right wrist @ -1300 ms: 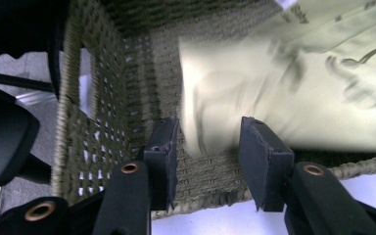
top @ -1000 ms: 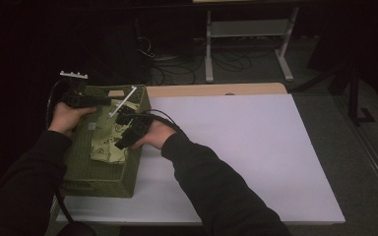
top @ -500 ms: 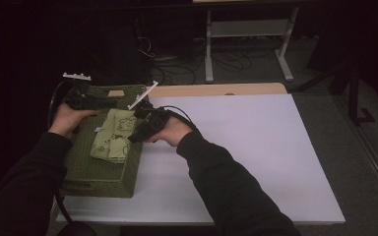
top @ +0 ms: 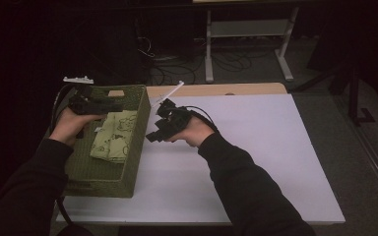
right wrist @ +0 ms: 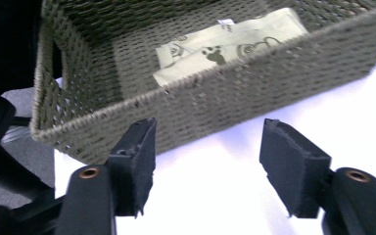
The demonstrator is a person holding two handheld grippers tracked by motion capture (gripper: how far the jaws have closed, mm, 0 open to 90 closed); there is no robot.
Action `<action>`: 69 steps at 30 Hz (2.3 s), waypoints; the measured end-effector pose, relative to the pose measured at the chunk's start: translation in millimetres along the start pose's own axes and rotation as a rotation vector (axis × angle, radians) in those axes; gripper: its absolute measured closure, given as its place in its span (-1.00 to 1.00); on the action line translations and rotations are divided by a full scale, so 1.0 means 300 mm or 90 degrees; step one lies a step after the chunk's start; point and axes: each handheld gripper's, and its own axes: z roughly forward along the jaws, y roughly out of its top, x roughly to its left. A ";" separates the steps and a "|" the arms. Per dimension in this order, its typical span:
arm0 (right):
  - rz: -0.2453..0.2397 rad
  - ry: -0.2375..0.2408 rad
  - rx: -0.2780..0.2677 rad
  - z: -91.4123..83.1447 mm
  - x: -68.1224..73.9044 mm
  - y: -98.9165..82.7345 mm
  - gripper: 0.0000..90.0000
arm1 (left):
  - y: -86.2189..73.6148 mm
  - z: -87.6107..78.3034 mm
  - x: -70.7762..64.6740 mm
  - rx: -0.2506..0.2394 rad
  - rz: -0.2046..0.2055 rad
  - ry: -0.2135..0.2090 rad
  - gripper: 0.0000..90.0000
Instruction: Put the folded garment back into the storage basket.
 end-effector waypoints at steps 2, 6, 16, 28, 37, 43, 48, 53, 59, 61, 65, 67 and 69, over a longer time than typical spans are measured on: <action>0.001 -0.010 -0.003 -0.017 -0.012 -0.015 -0.22 | -0.003 -0.001 -0.019 0.002 0.009 -0.007 -0.26; 0.012 -0.024 -0.010 -0.055 -0.035 -0.043 -0.29 | -0.016 -0.002 -0.058 0.001 0.022 -0.021 -0.36; 0.025 -0.040 -0.025 -0.136 -0.063 -0.119 -0.42 | -0.045 0.016 -0.140 -0.003 0.046 -0.046 -0.53; 0.039 -0.062 -0.055 -0.222 -0.087 -0.225 -0.60 | -0.104 0.039 -0.226 0.008 0.084 -0.063 -0.65; 0.049 -0.097 -0.065 -0.279 -0.102 -0.315 -0.70 | -0.149 0.057 -0.282 0.005 0.101 -0.076 -0.77; 0.049 -0.115 -0.069 -0.313 -0.097 -0.375 -0.82 | -0.178 0.066 -0.318 0.012 0.110 -0.081 -0.88; 0.055 -0.124 -0.071 -0.337 -0.089 -0.422 -0.88 | -0.202 0.065 -0.340 0.016 0.120 -0.088 -0.95; 0.062 -0.131 -0.077 -0.362 -0.082 -0.474 -0.91 | -0.224 0.060 -0.349 0.011 0.119 -0.096 -0.96; 0.057 -0.132 -0.069 -0.380 -0.070 -0.533 -0.97 | -0.239 0.056 -0.357 0.018 0.128 -0.100 -0.98; 0.058 -0.137 -0.071 -0.393 -0.070 -0.551 -0.98 | -0.241 0.055 -0.360 0.015 0.130 -0.103 -0.98; 0.065 -0.145 -0.075 -0.425 -0.066 -0.589 -0.98 | -0.243 0.049 -0.367 0.013 0.137 -0.108 -0.98; 0.068 -0.149 -0.077 -0.439 -0.065 -0.608 -0.98 | -0.244 0.048 -0.369 0.014 0.138 -0.110 -0.98; 0.072 -0.153 -0.078 -0.450 -0.065 -0.627 -0.98 | -0.245 0.045 -0.371 0.013 0.135 -0.115 -0.98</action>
